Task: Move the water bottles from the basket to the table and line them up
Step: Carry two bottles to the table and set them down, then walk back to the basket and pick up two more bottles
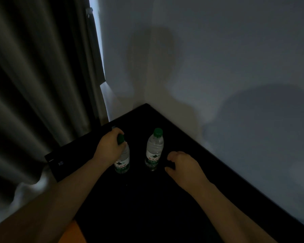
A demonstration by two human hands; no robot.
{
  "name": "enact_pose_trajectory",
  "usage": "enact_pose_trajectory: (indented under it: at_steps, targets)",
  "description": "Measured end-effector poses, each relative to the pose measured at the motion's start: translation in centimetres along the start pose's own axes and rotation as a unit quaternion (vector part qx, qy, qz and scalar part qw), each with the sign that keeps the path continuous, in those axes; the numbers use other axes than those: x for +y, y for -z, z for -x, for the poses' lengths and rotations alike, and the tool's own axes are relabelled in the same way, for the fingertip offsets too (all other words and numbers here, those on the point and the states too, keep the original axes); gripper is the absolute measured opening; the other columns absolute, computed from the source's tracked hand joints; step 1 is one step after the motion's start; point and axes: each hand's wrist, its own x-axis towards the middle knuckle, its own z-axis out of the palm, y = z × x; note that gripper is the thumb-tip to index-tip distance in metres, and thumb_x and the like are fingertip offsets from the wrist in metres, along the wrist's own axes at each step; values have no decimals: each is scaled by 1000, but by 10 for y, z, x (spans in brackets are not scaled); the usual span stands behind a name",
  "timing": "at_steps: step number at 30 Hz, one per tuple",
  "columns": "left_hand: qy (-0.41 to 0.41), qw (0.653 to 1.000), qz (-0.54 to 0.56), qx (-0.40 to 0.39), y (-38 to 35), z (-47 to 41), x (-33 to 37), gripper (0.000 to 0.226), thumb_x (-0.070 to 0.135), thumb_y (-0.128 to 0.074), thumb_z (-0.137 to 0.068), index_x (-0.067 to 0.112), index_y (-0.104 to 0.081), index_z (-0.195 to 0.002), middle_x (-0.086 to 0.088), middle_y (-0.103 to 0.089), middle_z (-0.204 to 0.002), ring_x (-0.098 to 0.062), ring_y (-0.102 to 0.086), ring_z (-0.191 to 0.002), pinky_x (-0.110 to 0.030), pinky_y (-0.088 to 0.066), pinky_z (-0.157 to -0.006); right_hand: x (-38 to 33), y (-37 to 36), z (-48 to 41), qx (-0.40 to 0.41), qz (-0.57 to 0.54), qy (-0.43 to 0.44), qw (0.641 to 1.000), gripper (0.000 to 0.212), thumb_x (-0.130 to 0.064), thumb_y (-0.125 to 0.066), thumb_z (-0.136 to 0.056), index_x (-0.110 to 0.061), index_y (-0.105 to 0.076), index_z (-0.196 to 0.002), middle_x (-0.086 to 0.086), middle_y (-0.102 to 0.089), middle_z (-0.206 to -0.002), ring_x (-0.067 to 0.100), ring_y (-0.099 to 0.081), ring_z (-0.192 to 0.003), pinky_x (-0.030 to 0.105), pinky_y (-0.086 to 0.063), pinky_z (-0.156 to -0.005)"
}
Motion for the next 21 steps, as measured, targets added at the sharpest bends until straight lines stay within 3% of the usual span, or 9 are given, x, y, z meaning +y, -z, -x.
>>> enact_pose_trajectory:
  at_steps: [4,7,14,21]
  targets:
    - [-77,988,-125,-57,17,13,25,42,11,-64,-84,-2,-52,-122,-21,-53,-123,-33,-53,-111,-35,-44,-92,-10,10,27,-23,38,5,999,33,-26,-62,-88,-9,-59,-116,9,-61,-110,20,-59,-97,32,-51,-84]
    - [-150,956,-235,-92,27,42,41,45,21,-64,-83,3,-52,-123,-14,-53,-126,-29,-49,-117,-37,-41,-97,-21,16,49,-21,52,2,998,36,-27,-62,-89,-12,-57,-121,7,-60,-114,20,-58,-100,32,-50,-86]
    - [-186,932,-225,-214,51,123,69,42,28,-60,-88,12,-48,-126,-9,-56,-119,-22,-55,-105,-35,-48,-88,-54,40,113,6,74,-37,997,32,-25,-60,-88,-11,-58,-116,9,-60,-112,24,-59,-99,34,-51,-85]
    - [-297,909,-213,-200,49,169,117,33,33,-59,-88,19,-51,-117,-3,-59,-110,-16,-57,-96,-30,-48,-81,-65,60,211,60,82,-120,988,44,-31,-59,-91,-21,-49,-133,3,-56,-126,19,-57,-111,28,-48,-91]
